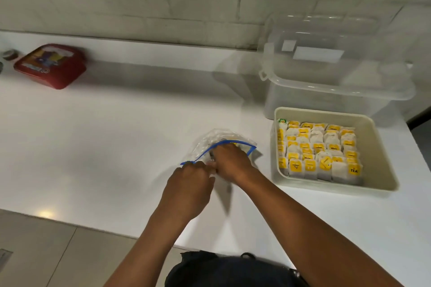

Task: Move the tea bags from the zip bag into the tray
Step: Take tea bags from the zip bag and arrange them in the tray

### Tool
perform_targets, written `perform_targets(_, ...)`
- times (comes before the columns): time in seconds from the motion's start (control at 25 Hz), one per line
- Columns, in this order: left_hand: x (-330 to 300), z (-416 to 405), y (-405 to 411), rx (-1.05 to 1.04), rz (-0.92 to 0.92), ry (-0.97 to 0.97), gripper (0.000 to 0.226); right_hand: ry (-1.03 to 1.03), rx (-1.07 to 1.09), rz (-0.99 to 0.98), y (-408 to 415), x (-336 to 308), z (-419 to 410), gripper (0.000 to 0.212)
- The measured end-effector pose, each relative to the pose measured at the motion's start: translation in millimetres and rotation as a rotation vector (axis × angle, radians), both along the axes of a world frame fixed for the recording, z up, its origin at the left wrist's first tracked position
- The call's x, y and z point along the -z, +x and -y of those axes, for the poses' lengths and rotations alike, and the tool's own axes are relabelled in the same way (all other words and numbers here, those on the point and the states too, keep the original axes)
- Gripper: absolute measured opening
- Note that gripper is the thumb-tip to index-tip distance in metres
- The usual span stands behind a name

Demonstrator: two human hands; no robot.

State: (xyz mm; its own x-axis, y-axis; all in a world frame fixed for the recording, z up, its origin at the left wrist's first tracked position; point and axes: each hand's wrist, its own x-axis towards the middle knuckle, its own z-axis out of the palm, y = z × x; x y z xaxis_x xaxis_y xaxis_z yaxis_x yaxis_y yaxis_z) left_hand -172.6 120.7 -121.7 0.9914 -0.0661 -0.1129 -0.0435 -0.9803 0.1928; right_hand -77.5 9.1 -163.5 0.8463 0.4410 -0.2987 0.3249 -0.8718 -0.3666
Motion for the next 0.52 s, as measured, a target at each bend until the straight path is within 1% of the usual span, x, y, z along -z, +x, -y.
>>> perform_targets(0.08,5,-13,4,-0.019,0.015,-0.061,0.033,0.016,0.030,0.021,-3,4,-7,0.014)
perform_targets(0.16,11,-25,7,-0.023,0.003,-0.096,0.032,0.053,0.087,-0.018,-6,6,-12,0.023)
perform_targets(0.28,17,-36,8,-0.019,-0.027,-0.094,0.036,0.118,0.172,-0.062,-5,7,-17,0.023)
perform_targets(0.4,19,-43,14,-0.036,-0.042,-0.082,0.039,0.126,0.195,-0.076,-5,4,-23,0.031)
perform_targets(0.44,20,-45,15,-0.028,-0.045,-0.064,0.038,0.127,0.203,-0.087,-5,4,-24,0.030)
perform_targets(0.52,22,-46,17,-0.001,-0.055,-0.029,0.035,0.145,0.214,-0.099,-4,6,-25,0.018)
